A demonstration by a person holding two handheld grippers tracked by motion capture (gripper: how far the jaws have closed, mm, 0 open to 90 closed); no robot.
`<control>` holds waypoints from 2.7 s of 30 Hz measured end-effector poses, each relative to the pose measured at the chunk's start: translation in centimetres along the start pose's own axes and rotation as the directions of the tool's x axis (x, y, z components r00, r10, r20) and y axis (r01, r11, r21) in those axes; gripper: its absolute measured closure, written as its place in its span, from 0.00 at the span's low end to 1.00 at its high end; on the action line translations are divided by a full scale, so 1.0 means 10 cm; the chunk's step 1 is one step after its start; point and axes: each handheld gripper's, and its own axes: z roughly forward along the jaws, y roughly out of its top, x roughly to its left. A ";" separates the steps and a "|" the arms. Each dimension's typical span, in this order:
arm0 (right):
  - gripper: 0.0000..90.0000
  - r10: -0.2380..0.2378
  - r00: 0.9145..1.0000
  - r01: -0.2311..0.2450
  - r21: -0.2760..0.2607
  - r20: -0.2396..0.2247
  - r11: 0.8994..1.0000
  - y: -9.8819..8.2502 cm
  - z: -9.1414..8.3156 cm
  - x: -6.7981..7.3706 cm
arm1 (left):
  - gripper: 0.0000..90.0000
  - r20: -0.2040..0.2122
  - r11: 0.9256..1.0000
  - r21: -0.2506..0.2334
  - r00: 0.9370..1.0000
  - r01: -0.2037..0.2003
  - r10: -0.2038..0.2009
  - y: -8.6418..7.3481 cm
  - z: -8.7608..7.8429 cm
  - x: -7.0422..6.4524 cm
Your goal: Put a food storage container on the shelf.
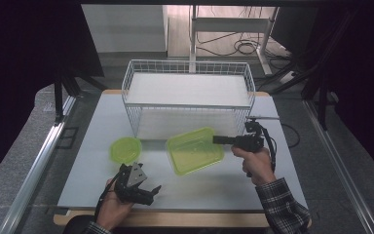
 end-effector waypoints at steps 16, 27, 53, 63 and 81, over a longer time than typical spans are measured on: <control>0.89 -0.001 1.000 -0.001 -0.077 -0.024 0.997 0.38 -0.13 0.22 | 0.04 0.002 1.000 0.012 1.000 -0.002 0.002 0.00 0.00 0.00; 0.89 -0.033 0.999 0.032 -0.105 -0.011 0.994 0.60 -0.16 0.39 | 0.04 0.003 1.000 0.001 1.000 0.008 -0.008 0.00 0.01 0.00; 0.89 -0.047 0.997 0.058 -0.186 0.064 0.981 1.13 -0.07 0.54 | 0.03 -0.001 1.000 0.000 1.000 0.008 -0.008 -0.01 0.01 0.01; 0.89 -0.038 0.995 0.057 -0.221 0.090 0.974 1.30 -0.02 0.55 | 0.03 -0.004 1.000 0.000 1.000 0.003 -0.003 -0.01 0.01 0.01; 0.89 -0.017 0.979 0.070 -0.258 0.201 0.964 1.47 0.11 0.46 | 0.02 -0.005 1.000 -0.002 1.000 -0.002 0.002 -0.01 0.00 0.01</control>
